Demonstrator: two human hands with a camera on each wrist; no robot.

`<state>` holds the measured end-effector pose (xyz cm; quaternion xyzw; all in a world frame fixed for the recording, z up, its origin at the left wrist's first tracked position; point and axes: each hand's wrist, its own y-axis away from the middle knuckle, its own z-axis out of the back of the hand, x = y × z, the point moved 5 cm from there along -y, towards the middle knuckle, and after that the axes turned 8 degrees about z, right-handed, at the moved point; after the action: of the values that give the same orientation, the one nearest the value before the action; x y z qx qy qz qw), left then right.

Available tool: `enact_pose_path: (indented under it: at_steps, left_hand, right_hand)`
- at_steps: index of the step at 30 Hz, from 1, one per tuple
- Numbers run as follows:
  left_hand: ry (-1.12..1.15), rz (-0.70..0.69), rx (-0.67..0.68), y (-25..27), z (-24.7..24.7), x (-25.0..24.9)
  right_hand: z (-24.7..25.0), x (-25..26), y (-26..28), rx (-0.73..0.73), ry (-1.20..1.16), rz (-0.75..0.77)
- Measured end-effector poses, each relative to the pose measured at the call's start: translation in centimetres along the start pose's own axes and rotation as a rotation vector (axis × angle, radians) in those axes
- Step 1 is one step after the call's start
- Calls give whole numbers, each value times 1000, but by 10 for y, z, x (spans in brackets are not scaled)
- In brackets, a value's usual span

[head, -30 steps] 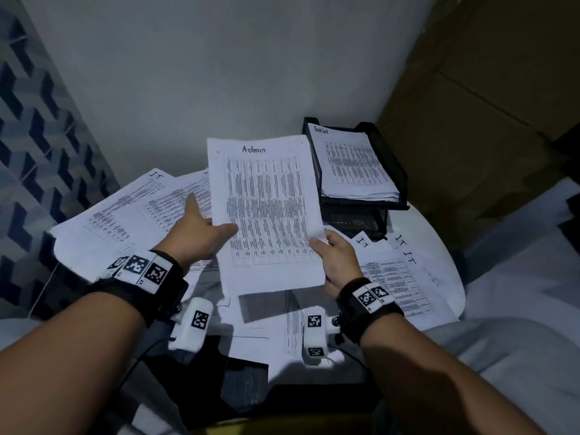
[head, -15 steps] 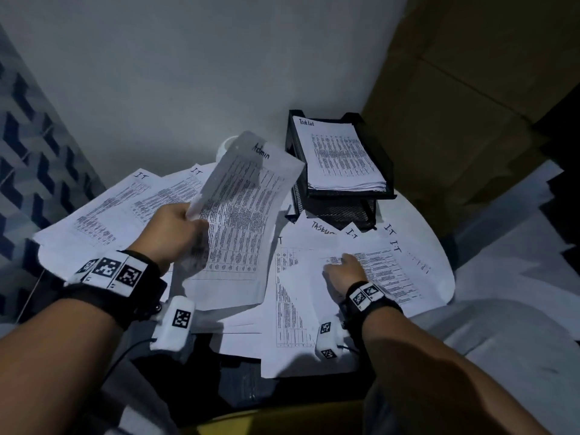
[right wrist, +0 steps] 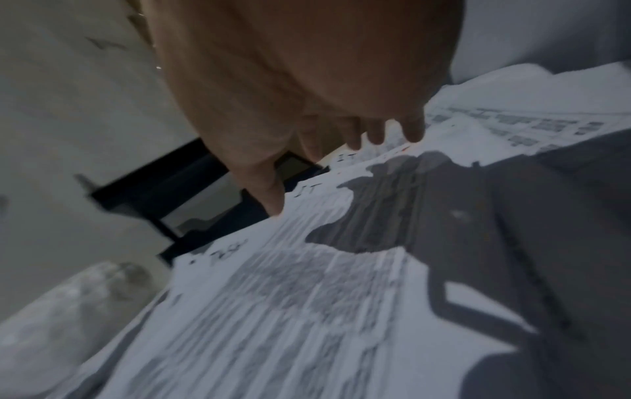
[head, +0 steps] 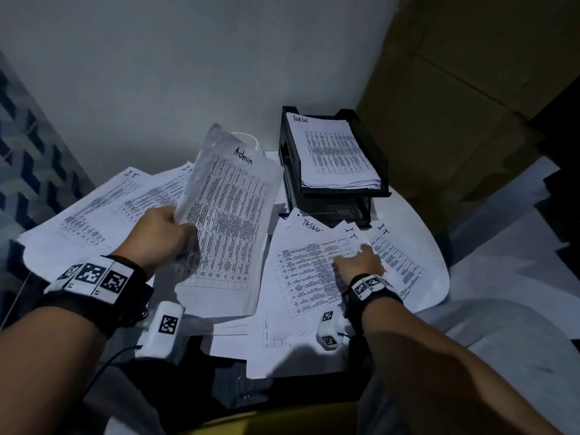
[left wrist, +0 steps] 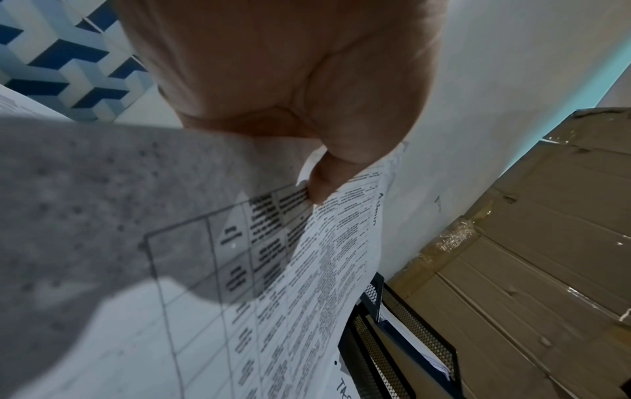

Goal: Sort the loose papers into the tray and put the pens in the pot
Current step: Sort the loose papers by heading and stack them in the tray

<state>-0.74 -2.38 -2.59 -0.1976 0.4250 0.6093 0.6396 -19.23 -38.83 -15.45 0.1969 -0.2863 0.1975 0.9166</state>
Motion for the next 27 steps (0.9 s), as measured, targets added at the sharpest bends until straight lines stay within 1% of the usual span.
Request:
enact_pose_path:
  at_steps: [1, 3, 5, 11, 13, 14, 17, 20, 23, 27]
  left_hand:
    - [-5, -1, 1, 0, 0, 0]
    - [-19, -3, -4, 0, 0, 0]
    - [-31, -3, -13, -1, 0, -1]
    - [-36, -14, -11, -3, -3, -2]
    - [-40, -9, -7, -2, -4, -2]
    - [-45, -5, -6, -2, -4, -3]
    - [-36, 8, 0, -1, -3, -4]
    - [-28, 30, 8, 1, -1, -7]
    - [8, 42, 0, 3, 5, -13]
    - [112, 35, 33, 6, 9, -21]
  right_hand:
    - [4, -11, -3, 22, 89, -72]
    - [10, -31, -5, 60, 179, -176]
    - [9, -44, -8, 86, 215, -212]
    - [10, -42, -10, 102, 242, -207]
    - [9, -43, -11, 65, 218, -197]
    - [9, -45, -12, 22, 193, -180]
    - [14, -36, -10, -124, -10, -75]
    - [32, -2, 5, -162, -164, 37]
    - [52, 42, 17, -126, -137, 254]
    - [77, 95, 38, 55, -69, 512]
